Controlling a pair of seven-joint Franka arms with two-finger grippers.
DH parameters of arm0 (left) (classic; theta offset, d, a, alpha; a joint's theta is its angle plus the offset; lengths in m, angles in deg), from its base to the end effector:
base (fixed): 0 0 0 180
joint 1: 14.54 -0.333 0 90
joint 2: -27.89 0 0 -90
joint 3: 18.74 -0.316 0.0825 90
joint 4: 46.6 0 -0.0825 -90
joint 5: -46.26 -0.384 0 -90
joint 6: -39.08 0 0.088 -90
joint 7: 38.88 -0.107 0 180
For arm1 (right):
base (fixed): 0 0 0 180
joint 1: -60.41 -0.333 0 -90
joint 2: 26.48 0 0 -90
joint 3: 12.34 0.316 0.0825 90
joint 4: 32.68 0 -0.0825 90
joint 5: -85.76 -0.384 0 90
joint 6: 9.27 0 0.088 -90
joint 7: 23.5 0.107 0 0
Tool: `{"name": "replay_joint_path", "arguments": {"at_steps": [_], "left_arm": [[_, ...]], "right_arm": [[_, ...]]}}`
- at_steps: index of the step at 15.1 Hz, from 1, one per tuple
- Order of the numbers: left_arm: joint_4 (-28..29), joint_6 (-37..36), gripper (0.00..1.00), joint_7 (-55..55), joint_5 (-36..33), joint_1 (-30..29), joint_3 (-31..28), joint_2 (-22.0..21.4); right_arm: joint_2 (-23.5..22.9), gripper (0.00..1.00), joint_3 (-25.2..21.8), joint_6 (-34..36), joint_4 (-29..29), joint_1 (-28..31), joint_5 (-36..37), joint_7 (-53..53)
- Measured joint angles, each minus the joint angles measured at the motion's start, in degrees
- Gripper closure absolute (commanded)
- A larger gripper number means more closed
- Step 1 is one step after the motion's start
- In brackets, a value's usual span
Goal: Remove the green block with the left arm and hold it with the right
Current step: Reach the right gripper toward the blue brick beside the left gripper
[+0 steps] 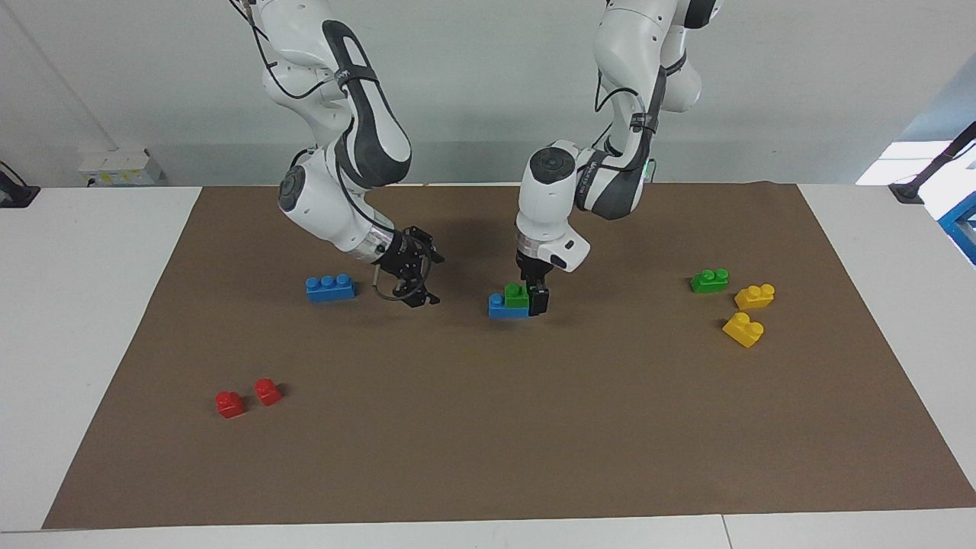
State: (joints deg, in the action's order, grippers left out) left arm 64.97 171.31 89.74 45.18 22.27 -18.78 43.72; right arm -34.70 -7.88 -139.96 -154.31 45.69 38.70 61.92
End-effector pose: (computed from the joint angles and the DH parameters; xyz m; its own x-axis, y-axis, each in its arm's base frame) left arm 0.4948 -0.3693 0.3476 -0.0186 0.9990 -0.0406 0.9969 0.0216 0.0752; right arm 0.5318 0.2027 0.3518 -0.1432 -0.8020 -0.5799 -0.9894 0.1015 0.1038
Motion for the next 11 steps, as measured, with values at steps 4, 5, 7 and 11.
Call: {"name": "replay_joint_path", "arguments": {"at_steps": [4,5,7,11], "left_arm": [[0.1,0.27,0.0,0.03,0.0,0.0,0.0,0.0],[0.11,0.34,0.0,0.04,0.0,-0.01,-0.01,0.0],[0.13,0.42,0.0,0.04,0.0,-0.02,-0.02,0.0],[0.16,0.5,0.0,0.06,0.0,-0.06,-0.06,0.0]], "right_arm": [[-2.62,0.03,-0.01,-3.5,-0.34,-1.92,-0.29,0.0],[-3.45,0.03,0.0,-4.61,-0.34,-2.34,-0.34,0.0],[-5.0,0.03,0.0,-7.42,-0.33,-3.52,-1.63,0.0],[-7.23,0.03,0.02,-12.37,-0.01,-6.61,-3.72,0.0]]}}
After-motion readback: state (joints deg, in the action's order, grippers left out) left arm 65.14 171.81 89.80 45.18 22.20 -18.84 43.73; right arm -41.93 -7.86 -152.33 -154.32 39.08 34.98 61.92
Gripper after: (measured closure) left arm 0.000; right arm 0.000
